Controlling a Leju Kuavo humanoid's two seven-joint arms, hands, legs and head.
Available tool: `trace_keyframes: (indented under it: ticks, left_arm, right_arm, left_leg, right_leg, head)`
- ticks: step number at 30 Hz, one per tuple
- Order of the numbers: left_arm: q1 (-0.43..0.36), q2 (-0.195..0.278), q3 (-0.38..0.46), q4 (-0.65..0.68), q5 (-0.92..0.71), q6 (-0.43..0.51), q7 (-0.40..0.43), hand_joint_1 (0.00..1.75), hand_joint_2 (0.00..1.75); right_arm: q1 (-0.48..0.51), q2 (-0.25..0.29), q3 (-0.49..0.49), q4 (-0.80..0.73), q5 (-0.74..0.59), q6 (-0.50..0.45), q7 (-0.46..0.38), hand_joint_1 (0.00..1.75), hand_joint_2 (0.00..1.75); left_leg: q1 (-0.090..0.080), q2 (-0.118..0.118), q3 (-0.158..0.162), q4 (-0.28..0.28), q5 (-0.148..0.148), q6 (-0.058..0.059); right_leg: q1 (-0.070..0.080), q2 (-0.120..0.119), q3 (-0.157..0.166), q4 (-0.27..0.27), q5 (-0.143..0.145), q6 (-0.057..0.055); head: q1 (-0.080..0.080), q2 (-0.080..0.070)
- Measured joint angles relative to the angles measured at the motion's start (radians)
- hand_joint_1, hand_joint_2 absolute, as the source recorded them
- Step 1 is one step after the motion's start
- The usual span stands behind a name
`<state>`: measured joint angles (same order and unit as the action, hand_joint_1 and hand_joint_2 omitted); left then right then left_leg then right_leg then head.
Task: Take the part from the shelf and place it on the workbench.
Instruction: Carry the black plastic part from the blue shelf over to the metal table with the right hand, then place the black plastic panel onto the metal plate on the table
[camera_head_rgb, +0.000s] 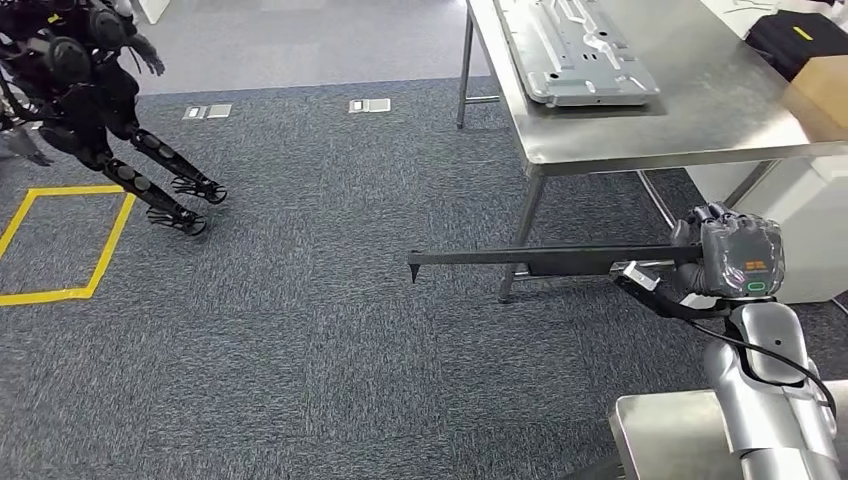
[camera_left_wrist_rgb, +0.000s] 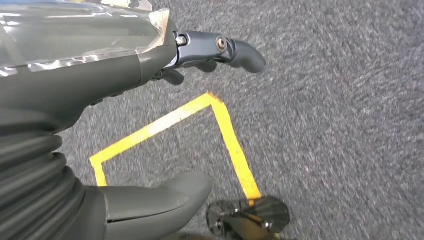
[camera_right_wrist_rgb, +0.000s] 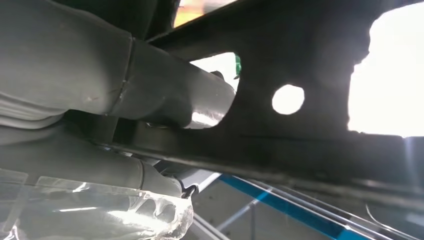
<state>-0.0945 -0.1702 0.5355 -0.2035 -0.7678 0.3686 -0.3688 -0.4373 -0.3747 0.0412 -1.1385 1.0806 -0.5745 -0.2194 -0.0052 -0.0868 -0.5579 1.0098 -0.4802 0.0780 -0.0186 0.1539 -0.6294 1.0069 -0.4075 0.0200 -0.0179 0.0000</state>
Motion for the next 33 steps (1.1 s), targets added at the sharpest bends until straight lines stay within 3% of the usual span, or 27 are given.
trace_keyframes:
  ticks: [2, 4, 6, 7, 8, 10, 11, 12, 13, 15, 16, 18, 20, 21, 22, 23, 24, 26, 28, 30, 31, 33]
  left_arm:
    - [-0.004, -0.003, -0.001, 0.000, -0.002, 0.000, 0.000, 0.00, 1.75]
    - [-0.005, -0.006, -0.002, 0.000, -0.003, 0.000, 0.000, 0.00, 1.75]
    - [-0.005, -0.007, -0.003, 0.000, -0.003, -0.001, 0.000, 0.00, 1.75]
    - [-0.004, -0.008, -0.003, 0.000, -0.003, -0.001, 0.000, 0.00, 1.75]
    - [-0.004, -0.009, -0.003, 0.000, -0.003, -0.001, 0.001, 0.00, 1.75]
    - [-0.005, -0.009, -0.003, 0.000, -0.003, -0.001, 0.001, 0.00, 1.75]
    - [-0.006, -0.009, -0.003, 0.000, -0.003, -0.001, 0.001, 0.00, 1.75]
    - [-0.007, -0.009, -0.003, 0.000, -0.003, -0.001, 0.001, 0.00, 1.75]
    - [-0.008, -0.008, -0.003, 0.000, -0.003, -0.001, 0.001, 0.00, 1.75]
    - [-0.010, -0.009, -0.003, 0.000, -0.003, -0.001, 0.001, 0.00, 1.75]
    - [-0.011, -0.009, -0.003, 0.000, -0.003, -0.001, 0.001, 0.00, 1.75]
    - [-0.011, -0.010, -0.003, 0.000, -0.003, -0.001, 0.001, 0.00, 1.75]
    - [-0.009, -0.010, -0.003, 0.000, -0.003, -0.001, 0.001, 0.00, 1.75]
    - [-0.009, -0.010, -0.003, 0.000, -0.003, -0.001, 0.001, 0.00, 1.75]
    - [-0.008, -0.010, -0.003, 0.000, -0.003, -0.001, 0.001, 0.00, 1.75]
    - [-0.008, -0.010, -0.003, 0.000, -0.003, -0.001, 0.001, 0.00, 1.75]
    - [-0.008, -0.010, -0.003, 0.000, -0.003, -0.001, 0.001, 0.00, 1.75]
    - [-0.008, -0.009, -0.003, 0.000, -0.003, -0.001, 0.000, 0.00, 1.75]
    - [-0.009, -0.008, -0.003, 0.000, -0.005, -0.002, -0.004, 0.00, 1.75]
    - [-0.009, -0.005, -0.003, 0.000, -0.006, -0.006, -0.014, 0.00, 1.75]
    - [-0.010, -0.004, -0.003, 0.000, -0.006, -0.008, -0.019, 0.00, 1.75]
    - [-0.009, -0.004, -0.003, 0.000, -0.006, -0.010, -0.028, 0.00, 1.75]
  right_arm:
    - [0.015, -0.007, -0.010, -0.018, 0.002, 0.000, 0.002, 1.75, 0.00]
    - [0.020, -0.010, -0.015, -0.028, 0.002, 0.000, 0.004, 1.75, 0.00]
    - [0.026, -0.009, -0.017, -0.033, 0.001, 0.000, 0.004, 1.75, 0.00]
    - [0.031, -0.009, -0.018, -0.034, 0.001, 0.001, 0.004, 1.75, 0.00]
    - [0.034, -0.009, -0.019, -0.035, 0.001, 0.001, 0.004, 1.75, 0.00]
    - [0.037, -0.009, -0.021, -0.037, 0.002, 0.001, 0.004, 1.75, 0.00]
    - [0.038, -0.009, -0.021, -0.040, 0.002, 0.001, 0.004, 1.75, 0.00]
    - [0.039, -0.009, -0.022, -0.042, 0.002, 0.001, 0.004, 1.75, 0.00]
    - [0.041, -0.009, -0.022, -0.044, 0.002, 0.001, 0.004, 1.75, 0.00]
    - [0.046, -0.010, -0.026, -0.046, 0.002, 0.001, 0.005, 1.75, 0.00]
    - [0.047, -0.011, -0.028, -0.048, 0.002, 0.001, 0.005, 1.75, 0.00]
    - [0.045, -0.012, -0.032, -0.053, 0.002, 0.001, 0.005, 1.75, 0.00]
    - [0.043, -0.011, -0.032, -0.056, 0.002, 0.001, 0.005, 1.75, 0.00]
    - [0.043, -0.010, -0.032, -0.056, 0.003, 0.002, 0.005, 1.75, 0.00]
    - [0.044, -0.009, -0.032, -0.056, 0.004, 0.003, 0.005, 1.75, 0.00]
    - [0.044, -0.008, -0.032, -0.056, 0.006, 0.004, 0.005, 1.75, 0.00]
    - [0.045, -0.008, -0.032, -0.056, 0.009, 0.006, 0.006, 1.75, 0.00]
    - [0.048, -0.006, -0.032, -0.059, 0.017, 0.007, 0.009, 1.75, 0.00]
    - [0.057, -0.002, -0.031, -0.067, 0.024, 0.008, 0.012, 1.75, 0.00]
    - [0.069, -0.002, -0.032, -0.081, 0.030, 0.011, 0.014, 1.75, 0.00]
    - [0.074, -0.003, -0.032, -0.088, 0.033, 0.013, 0.015, 1.75, 0.00]
    - [0.075, -0.008, -0.034, -0.100, 0.036, 0.020, 0.018, 1.75, 0.00]
  left_leg:
    - [0.002, 0.032, 0.018, -0.035, 0.018, 0.002]
    - [0.002, 0.067, 0.027, -0.056, 0.028, 0.001]
    - [0.002, 0.104, 0.025, -0.057, 0.027, -0.001]
    - [0.003, 0.121, 0.024, -0.056, 0.026, -0.003]
    - [0.005, 0.137, 0.023, -0.054, 0.024, -0.008]
    - [0.010, 0.166, 0.022, -0.042, 0.014, -0.023]
    - [0.009, 0.177, 0.019, -0.031, 0.006, -0.033]
    - [0.007, 0.187, 0.018, -0.022, -0.001, -0.043]
    - [0.005, 0.196, 0.018, -0.015, -0.007, -0.050]
    - [0.008, 0.209, 0.019, -0.008, -0.013, -0.058]
    - [0.013, 0.197, 0.017, -0.001, -0.021, -0.061]
    - [0.022, 0.144, -0.008, 0.060, -0.065, -0.066]
    - [0.024, 0.099, -0.071, 0.189, -0.132, -0.064]
    - [0.022, 0.091, -0.104, 0.249, -0.153, -0.059]
    - [0.020, 0.088, -0.126, 0.281, -0.155, -0.053]
    - [0.016, 0.084, -0.129, 0.273, -0.135, -0.044]
    - [0.010, 0.076, -0.112, 0.229, -0.101, -0.033]
    - [-0.002, 0.036, -0.052, 0.097, -0.032, -0.010]
    - [-0.011, 0.013, -0.017, 0.025, -0.007, 0.001]
    - [-0.015, 0.034, -0.012, 0.013, -0.002, 0.005]
    - [-0.014, 0.048, -0.007, -0.001, 0.007, 0.005]
    - [-0.009, 0.075, 0.005, -0.037, 0.030, 0.009]
  right_leg:
    - [0.004, -0.049, -0.017, 0.023, -0.013, 0.002]
    - [0.005, -0.118, -0.067, 0.122, -0.061, 0.000]
    - [-0.003, -0.138, -0.121, 0.240, -0.105, 0.007]
    - [-0.009, -0.143, -0.129, 0.262, -0.110, 0.017]
    - [-0.017, -0.150, -0.114, 0.241, -0.099, 0.030]
    - [-0.028, -0.191, -0.038, 0.111, -0.060, 0.059]
    - [-0.028, -0.210, -0.001, 0.051, -0.046, 0.066]
    - [-0.025, -0.222, 0.021, 0.016, -0.040, 0.063]
    - [-0.022, -0.223, 0.029, 0.003, -0.041, 0.056]
    - [-0.022, -0.196, 0.024, 0.010, -0.040, 0.036]
    - [-0.022, -0.185, 0.022, 0.012, -0.038, 0.029]
    - [-0.022, -0.164, 0.021, 0.012, -0.035, 0.016]
    - [-0.013, -0.140, 0.019, 0.012, -0.032, 0.007]
    - [-0.008, -0.127, 0.017, 0.012, -0.031, 0.004]
    - [-0.002, -0.113, 0.016, 0.012, -0.029, 0.000]
    - [0.002, -0.099, 0.014, 0.012, -0.027, -0.003]
    - [0.005, -0.085, 0.013, 0.012, -0.025, -0.005]
    - [0.008, -0.058, 0.011, 0.012, -0.020, -0.009]
    - [0.006, -0.035, 0.008, 0.011, -0.015, -0.006]
    - [0.006, -0.014, 0.003, 0.003, -0.007, 0.005]
    - [0.008, -0.015, 0.000, 0.002, -0.004, 0.010]
    - [0.017, -0.058, -0.025, 0.040, -0.026, 0.010]
  head:
    - [0.003, 0.000]
    - [0.008, 0.000]
    - [0.011, 0.000]
    - [0.012, 0.000]
    - [0.012, 0.000]
    - [0.014, 0.000]
    - [0.015, 0.000]
    - [0.015, 0.000]
    - [0.014, 0.000]
    - [0.008, 0.000]
    - [0.006, 0.000]
    - [0.002, 0.000]
    - [-0.001, 0.000]
    - [-0.003, 0.000]
    - [-0.003, 0.000]
    - [-0.003, 0.000]
    - [-0.002, 0.000]
    - [-0.002, 0.000]
    - [-0.001, 0.000]
    - [-0.001, 0.000]
    - [-0.001, 0.000]
    - [0.004, 0.000]
